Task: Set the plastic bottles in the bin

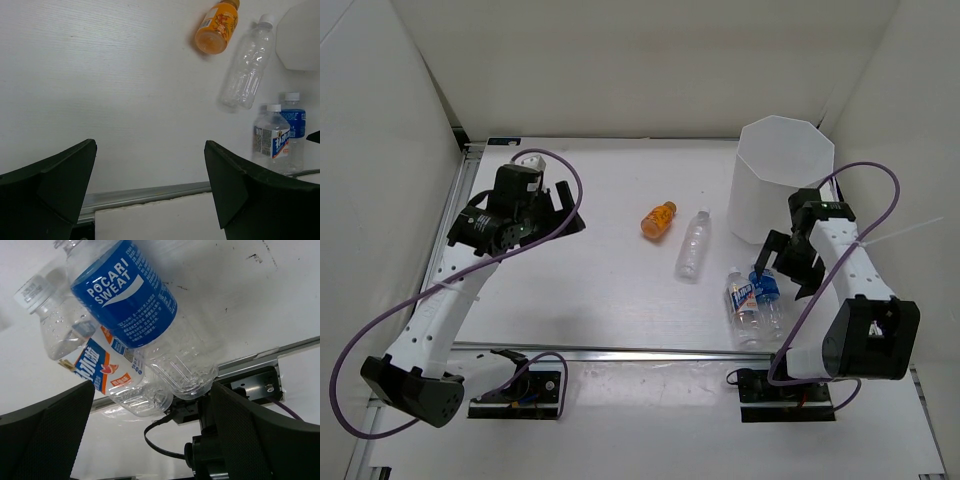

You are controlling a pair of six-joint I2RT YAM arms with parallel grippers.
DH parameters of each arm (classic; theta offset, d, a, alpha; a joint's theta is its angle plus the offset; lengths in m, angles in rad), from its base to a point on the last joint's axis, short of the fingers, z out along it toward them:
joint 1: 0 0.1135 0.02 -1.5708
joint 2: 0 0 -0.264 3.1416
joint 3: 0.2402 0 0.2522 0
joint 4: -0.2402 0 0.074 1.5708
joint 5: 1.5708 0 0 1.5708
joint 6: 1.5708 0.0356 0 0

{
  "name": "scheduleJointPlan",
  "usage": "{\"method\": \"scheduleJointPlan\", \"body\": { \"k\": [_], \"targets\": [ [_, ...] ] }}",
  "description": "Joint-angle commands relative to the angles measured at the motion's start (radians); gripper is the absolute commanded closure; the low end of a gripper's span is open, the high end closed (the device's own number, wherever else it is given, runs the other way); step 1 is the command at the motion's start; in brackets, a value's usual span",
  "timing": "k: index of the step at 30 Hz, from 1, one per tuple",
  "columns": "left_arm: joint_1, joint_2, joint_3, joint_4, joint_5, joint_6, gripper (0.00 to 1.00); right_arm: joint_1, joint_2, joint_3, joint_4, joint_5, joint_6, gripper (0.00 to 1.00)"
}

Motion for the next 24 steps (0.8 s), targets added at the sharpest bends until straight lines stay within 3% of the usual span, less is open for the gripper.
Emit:
{"method": "scheduleJointPlan", "body": {
  "k": [1, 15, 24],
  "targets": [
    [-0.004, -0.026, 0.019, -0.028, 0.016, 0.013, 0.00, 0.013, 0.001, -0.028, 0.061, 0.043, 0.049, 0.00],
    [-0.004, 0.001, 0.070, -0.098, 0.016, 0.022, 0.00, 0.022, -0.144, -0.252, 0.262, 0.088, 0.232, 0.00],
    [-0.004, 0.011, 0.088, -0.138, 0.025, 0.031, 0.00, 0.022, -0.105, -0.359, 0.323, 0.088, 0.301, 0.00]
  ]
}}
